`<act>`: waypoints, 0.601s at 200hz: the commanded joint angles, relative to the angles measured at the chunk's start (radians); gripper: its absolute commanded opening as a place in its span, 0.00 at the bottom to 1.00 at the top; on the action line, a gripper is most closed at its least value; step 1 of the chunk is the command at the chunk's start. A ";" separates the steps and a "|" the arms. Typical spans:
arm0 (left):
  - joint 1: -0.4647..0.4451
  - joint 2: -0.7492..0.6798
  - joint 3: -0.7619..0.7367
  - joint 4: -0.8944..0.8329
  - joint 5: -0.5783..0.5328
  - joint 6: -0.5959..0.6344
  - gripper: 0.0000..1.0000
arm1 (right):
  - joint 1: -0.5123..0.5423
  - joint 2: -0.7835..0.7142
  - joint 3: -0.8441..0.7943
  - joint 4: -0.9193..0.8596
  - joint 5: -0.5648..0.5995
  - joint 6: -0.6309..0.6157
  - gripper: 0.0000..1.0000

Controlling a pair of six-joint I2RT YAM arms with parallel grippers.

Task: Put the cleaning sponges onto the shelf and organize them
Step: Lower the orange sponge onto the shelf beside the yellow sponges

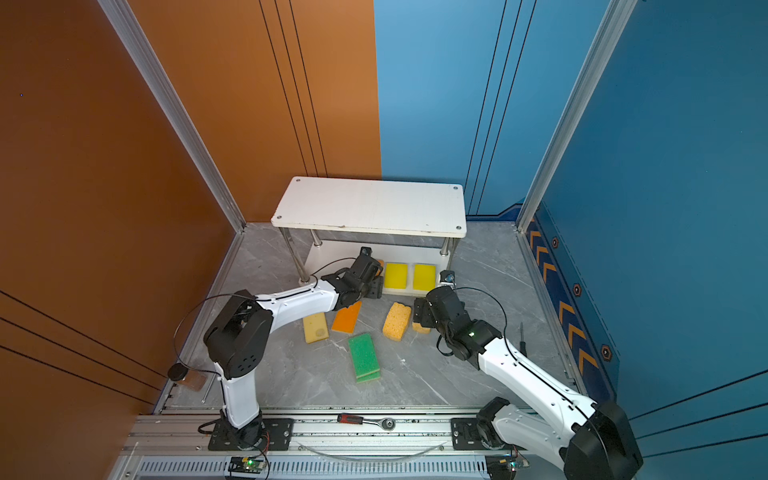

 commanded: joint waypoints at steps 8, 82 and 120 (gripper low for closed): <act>-0.002 0.026 -0.003 -0.005 0.004 -0.014 0.76 | -0.005 -0.020 -0.016 -0.012 0.023 0.012 0.92; -0.002 0.032 0.005 -0.005 -0.005 -0.023 0.75 | -0.005 -0.021 -0.016 -0.011 0.019 0.015 0.91; -0.002 0.039 0.008 -0.005 -0.009 -0.032 0.75 | -0.005 -0.027 -0.019 -0.011 0.020 0.015 0.92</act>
